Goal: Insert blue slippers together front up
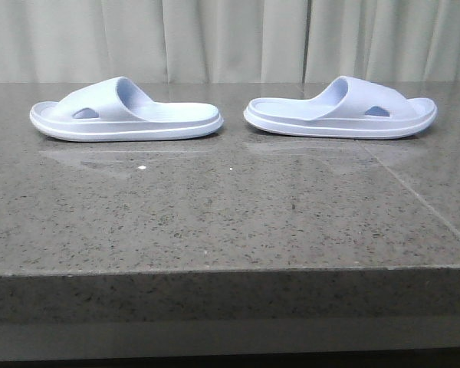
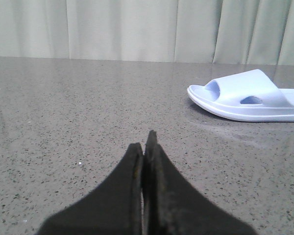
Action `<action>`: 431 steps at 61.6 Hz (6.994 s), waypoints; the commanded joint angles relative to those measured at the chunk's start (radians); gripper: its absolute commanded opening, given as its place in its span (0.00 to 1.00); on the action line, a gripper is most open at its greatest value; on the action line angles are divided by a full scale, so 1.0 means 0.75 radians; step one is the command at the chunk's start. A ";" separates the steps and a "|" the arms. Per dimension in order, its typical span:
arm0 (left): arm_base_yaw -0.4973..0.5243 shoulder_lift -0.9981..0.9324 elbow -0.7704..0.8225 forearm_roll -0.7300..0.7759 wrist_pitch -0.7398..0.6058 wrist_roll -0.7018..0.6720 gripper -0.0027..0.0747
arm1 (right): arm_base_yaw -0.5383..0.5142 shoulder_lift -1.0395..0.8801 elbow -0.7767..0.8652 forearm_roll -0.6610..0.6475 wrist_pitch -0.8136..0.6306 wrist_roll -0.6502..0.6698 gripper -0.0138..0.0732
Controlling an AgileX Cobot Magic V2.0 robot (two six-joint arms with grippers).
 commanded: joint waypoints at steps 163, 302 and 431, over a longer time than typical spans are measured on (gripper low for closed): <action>-0.001 0.457 -0.494 0.003 0.050 -0.015 0.86 | -0.003 0.396 -0.566 -0.017 0.120 -0.004 0.81; 0.101 2.108 -1.653 -1.002 0.501 0.277 0.44 | -0.003 0.396 -0.566 -0.017 0.132 -0.004 0.86; 0.276 2.659 -1.871 -1.985 1.537 1.091 0.01 | -0.003 0.396 -0.561 -0.017 0.132 -0.004 0.86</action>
